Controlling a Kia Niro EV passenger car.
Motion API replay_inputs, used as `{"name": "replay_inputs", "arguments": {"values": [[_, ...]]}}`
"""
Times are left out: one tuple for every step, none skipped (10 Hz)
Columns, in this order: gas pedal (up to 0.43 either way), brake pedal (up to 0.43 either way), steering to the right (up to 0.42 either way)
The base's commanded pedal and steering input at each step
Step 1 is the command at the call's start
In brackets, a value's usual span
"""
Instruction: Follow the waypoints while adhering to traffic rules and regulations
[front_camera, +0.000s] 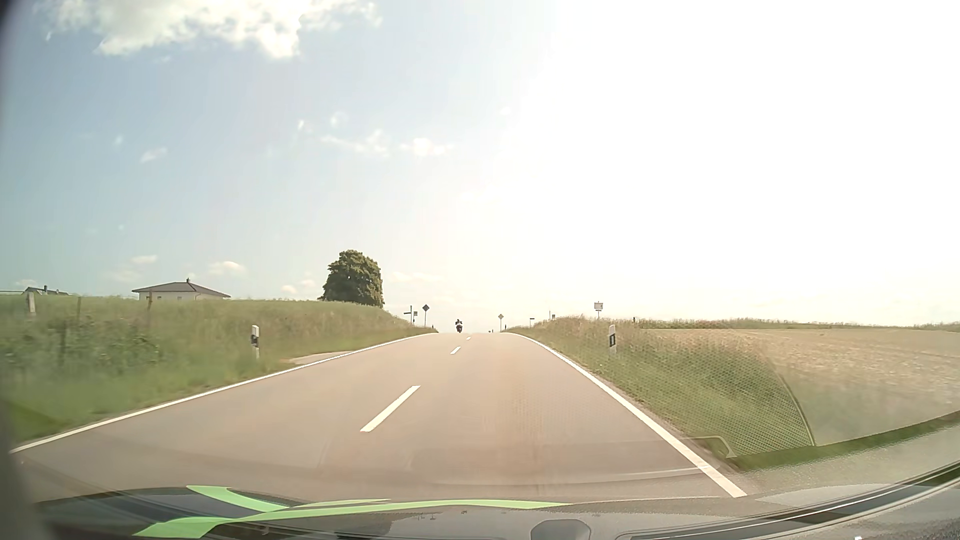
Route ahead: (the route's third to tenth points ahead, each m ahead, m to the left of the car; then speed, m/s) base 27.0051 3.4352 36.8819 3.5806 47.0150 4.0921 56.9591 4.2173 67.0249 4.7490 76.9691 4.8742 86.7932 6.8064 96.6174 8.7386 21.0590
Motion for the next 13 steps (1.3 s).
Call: {"name": "replay_inputs", "arguments": {"values": [[0.000,0.000,-0.008],[0.000,0.000,-0.008],[0.000,0.000,-0.008],[0.000,0.000,-0.009],[0.008,0.000,-0.009],[0.020,0.000,-0.010],[0.020,0.000,-0.010],[0.028,0.000,-0.010],[0.028,0.000,-0.010],[0.067,0.000,-0.010],[0.079,0.000,-0.010],[0.098,0.000,-0.010],[0.110,0.000,-0.010]]}}
